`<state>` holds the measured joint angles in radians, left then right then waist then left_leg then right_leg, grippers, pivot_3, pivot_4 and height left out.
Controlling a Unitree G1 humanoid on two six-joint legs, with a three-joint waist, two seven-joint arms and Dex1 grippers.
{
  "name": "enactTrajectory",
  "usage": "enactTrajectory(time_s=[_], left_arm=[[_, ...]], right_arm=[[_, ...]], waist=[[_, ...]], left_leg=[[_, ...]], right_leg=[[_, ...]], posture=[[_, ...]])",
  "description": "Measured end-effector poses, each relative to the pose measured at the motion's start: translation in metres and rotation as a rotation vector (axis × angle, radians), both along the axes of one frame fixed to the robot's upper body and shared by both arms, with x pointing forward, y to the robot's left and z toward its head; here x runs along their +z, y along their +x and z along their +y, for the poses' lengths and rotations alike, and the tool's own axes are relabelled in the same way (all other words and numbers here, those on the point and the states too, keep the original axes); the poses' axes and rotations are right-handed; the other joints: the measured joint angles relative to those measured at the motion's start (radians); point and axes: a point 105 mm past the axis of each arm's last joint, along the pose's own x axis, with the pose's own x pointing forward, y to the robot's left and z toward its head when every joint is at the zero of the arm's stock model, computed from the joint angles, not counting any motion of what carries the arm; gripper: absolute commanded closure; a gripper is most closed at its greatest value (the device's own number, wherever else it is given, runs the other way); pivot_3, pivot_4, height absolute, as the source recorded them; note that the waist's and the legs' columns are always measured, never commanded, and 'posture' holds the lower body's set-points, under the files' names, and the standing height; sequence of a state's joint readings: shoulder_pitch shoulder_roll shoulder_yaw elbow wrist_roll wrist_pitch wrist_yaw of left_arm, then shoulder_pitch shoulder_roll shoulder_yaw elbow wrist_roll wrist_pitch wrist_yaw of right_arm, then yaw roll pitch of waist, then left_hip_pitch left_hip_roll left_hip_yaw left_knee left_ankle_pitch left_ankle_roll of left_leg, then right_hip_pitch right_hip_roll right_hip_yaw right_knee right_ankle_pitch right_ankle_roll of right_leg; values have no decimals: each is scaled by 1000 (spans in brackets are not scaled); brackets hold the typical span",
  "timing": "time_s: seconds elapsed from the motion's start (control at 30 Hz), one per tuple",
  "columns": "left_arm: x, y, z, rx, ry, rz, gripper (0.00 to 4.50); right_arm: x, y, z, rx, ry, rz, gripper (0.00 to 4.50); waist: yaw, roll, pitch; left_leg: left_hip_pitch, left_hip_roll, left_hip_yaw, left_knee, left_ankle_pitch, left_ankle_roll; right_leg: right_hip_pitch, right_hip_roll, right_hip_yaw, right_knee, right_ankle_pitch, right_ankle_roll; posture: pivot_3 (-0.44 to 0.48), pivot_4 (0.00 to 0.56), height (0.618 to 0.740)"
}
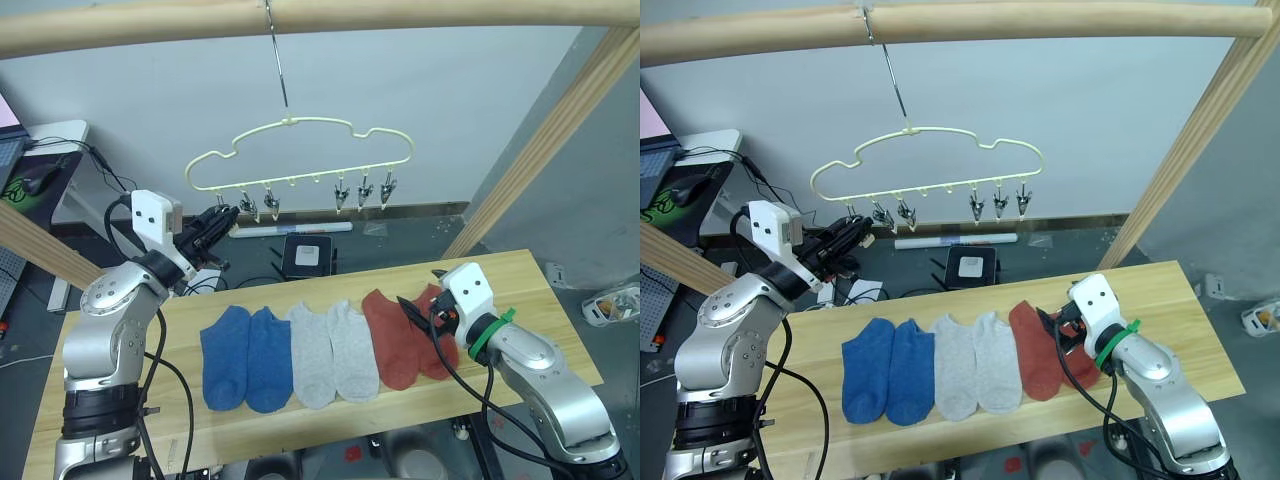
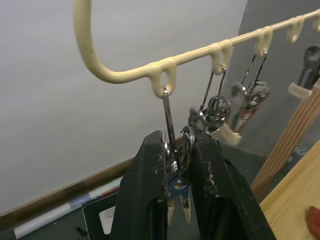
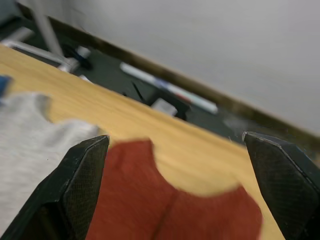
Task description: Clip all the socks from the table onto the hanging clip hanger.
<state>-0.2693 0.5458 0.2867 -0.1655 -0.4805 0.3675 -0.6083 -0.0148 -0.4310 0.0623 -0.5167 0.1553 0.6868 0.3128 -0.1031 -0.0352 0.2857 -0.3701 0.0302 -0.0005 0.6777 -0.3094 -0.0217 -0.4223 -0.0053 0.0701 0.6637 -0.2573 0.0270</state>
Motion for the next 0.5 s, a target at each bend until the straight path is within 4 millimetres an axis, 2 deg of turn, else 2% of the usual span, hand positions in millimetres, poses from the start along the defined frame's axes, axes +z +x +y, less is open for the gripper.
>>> enactTrajectory(time_s=[0.1,0.23,0.5], left_arm=[[4,-4,-2,7,10,-20,4186],[7,-8,-4,13,15,-38,4186],[6,-13,-5,19,17,-40,4186]], right_arm=[[-15,10,-20,-128,3,43,0],[-33,26,-35,-239,27,85,0],[-56,44,-44,-361,95,140,0]], waist=[[8,1,17],[19,3,25],[19,8,30]], left_leg=[[-3,0,0,0,0,0],[-12,-1,0,0,0,-1],[-16,-1,2,0,0,-1]], right_leg=[[-3,0,0,0,0,0],[-14,-1,-1,2,0,0],[-17,-3,-1,2,0,0]], posture=[[-104,361,740],[-89,366,740],[-81,365,740]])
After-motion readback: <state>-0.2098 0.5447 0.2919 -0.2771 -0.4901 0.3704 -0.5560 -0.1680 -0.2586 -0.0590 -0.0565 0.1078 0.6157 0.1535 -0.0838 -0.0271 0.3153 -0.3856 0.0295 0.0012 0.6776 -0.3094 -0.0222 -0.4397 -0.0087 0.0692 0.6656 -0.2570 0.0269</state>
